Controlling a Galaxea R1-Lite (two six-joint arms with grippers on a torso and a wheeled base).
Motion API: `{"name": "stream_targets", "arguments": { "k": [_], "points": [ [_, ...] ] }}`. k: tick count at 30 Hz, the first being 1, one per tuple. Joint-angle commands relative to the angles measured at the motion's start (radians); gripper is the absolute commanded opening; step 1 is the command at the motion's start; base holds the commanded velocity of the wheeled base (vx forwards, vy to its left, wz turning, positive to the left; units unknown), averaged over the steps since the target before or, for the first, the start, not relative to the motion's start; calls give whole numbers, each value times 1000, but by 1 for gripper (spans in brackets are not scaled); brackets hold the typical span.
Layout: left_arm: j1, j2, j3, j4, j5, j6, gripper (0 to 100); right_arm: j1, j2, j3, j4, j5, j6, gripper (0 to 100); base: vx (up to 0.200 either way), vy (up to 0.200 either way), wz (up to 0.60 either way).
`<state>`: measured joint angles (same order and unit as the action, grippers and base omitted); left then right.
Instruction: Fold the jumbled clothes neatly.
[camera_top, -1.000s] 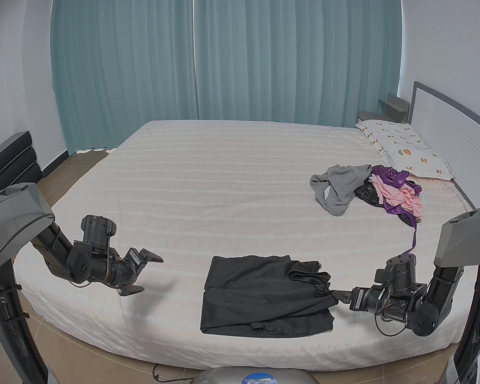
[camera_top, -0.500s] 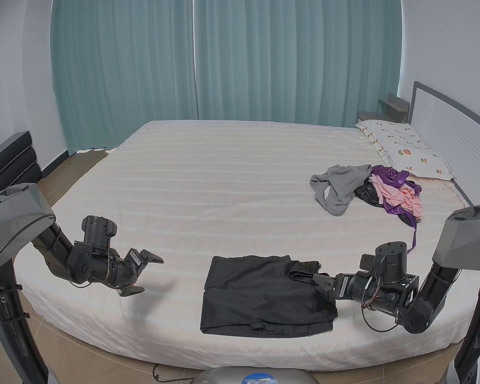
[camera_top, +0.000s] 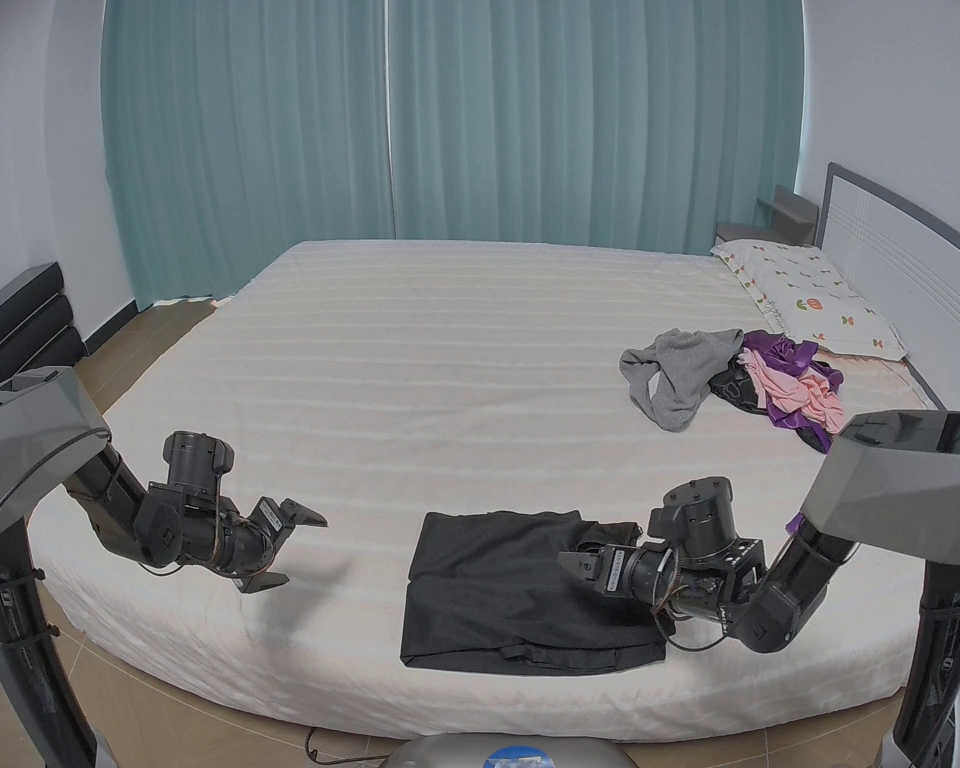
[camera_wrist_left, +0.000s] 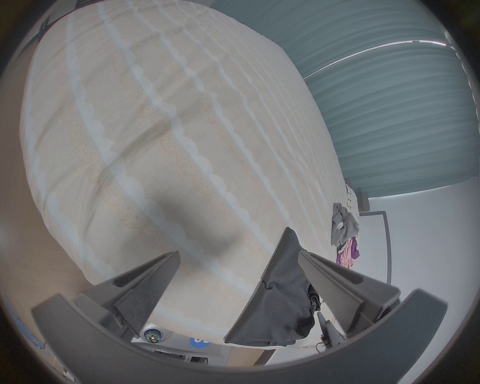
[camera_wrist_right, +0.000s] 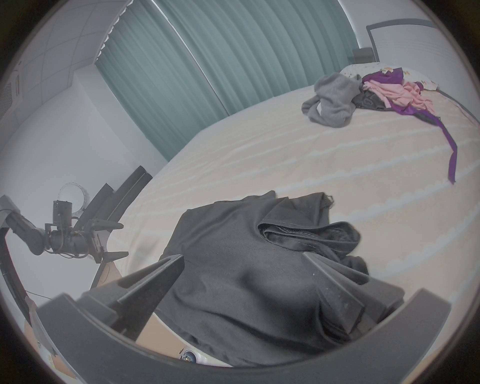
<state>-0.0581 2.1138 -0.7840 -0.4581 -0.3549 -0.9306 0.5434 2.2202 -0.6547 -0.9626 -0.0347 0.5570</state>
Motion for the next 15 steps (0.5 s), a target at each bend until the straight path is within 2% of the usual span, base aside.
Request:
{"name": "stream_targets", "arguments": {
  "k": [1,10,15],
  "points": [
    [0,2,0,-1,1,0,100,13,93,-112,65,6,12,100,0,0,0],
    [-6,5,0,-2,4,0,100,24,147,-237,165,15,12,100,0,0,0],
    [-6,5,0,-2,4,0,100,-8,184,-326,202,-2,12,100,0,0,0]
  ]
}}
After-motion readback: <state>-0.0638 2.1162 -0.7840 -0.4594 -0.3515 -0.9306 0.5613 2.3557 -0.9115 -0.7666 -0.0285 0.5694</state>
